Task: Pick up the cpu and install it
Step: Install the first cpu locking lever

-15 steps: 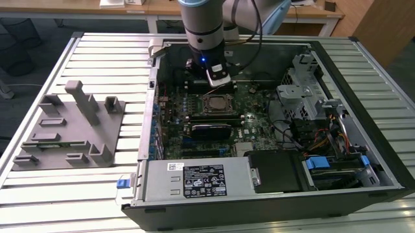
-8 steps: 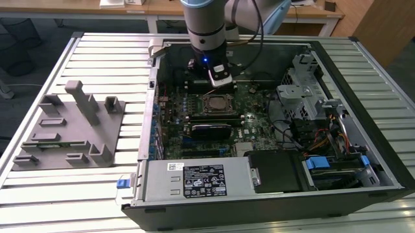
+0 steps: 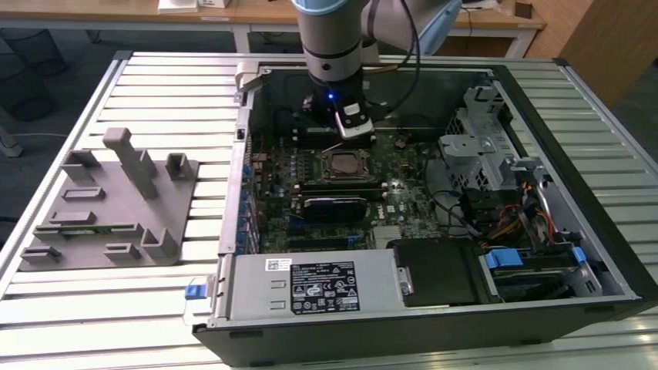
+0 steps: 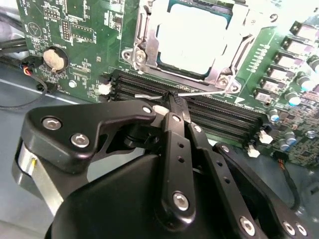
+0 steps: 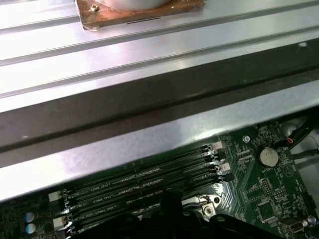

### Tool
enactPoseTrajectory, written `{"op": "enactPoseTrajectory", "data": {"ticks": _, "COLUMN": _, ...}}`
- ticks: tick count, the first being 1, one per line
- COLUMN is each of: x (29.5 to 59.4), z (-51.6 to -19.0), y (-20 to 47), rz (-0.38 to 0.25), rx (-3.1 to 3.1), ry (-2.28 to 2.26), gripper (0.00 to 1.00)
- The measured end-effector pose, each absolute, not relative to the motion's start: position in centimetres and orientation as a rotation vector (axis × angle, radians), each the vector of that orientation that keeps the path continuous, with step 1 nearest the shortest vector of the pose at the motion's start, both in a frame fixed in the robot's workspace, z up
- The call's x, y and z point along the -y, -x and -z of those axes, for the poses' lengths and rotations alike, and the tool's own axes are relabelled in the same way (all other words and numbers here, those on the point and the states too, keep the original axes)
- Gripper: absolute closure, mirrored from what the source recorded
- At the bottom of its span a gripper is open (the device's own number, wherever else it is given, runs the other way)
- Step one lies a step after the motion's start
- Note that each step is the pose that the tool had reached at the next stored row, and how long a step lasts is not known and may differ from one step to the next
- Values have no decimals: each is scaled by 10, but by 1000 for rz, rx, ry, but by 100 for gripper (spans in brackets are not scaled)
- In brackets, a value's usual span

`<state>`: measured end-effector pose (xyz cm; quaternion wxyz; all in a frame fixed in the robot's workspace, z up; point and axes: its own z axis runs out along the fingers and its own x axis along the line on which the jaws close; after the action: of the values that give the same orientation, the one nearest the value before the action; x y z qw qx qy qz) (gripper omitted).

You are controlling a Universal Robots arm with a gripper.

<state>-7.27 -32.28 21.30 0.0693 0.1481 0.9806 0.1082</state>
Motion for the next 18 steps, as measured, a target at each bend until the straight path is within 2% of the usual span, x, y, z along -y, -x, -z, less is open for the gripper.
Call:
{"op": "enactPoseTrajectory", "data": {"ticks": 5, "x": 320, "z": -212, "y": 72, "rz": -269, "rx": -2952, "ry": -441, "gripper": 89}}
{"op": "enactPoseTrajectory", "data": {"ticks": 18, "x": 320, "z": -210, "y": 71, "rz": -277, "rx": -2967, "ry": -362, "gripper": 89}}
